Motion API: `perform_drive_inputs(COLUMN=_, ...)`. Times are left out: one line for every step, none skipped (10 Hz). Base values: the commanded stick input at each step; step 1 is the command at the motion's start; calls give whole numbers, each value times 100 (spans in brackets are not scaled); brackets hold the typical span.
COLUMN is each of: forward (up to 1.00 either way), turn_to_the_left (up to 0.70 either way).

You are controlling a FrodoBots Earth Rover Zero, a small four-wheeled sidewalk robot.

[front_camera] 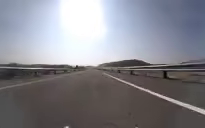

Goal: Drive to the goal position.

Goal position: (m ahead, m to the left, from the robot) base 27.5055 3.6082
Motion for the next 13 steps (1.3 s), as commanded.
perform_drive_inputs(forward=100, turn_to_the_left=0)
perform_drive_inputs(forward=100, turn_to_the_left=0)
perform_drive_inputs(forward=100, turn_to_the_left=0)
perform_drive_inputs(forward=100, turn_to_the_left=0)
perform_drive_inputs(forward=100, turn_to_the_left=0)
perform_drive_inputs(forward=100, turn_to_the_left=2)
perform_drive_inputs(forward=100, turn_to_the_left=0)
perform_drive_inputs(forward=100, turn_to_the_left=0)
perform_drive_inputs(forward=100, turn_to_the_left=0)
perform_drive_inputs(forward=100, turn_to_the_left=0)
perform_drive_inputs(forward=100, turn_to_the_left=0)
perform_drive_inputs(forward=100, turn_to_the_left=0)
perform_drive_inputs(forward=100, turn_to_the_left=0)
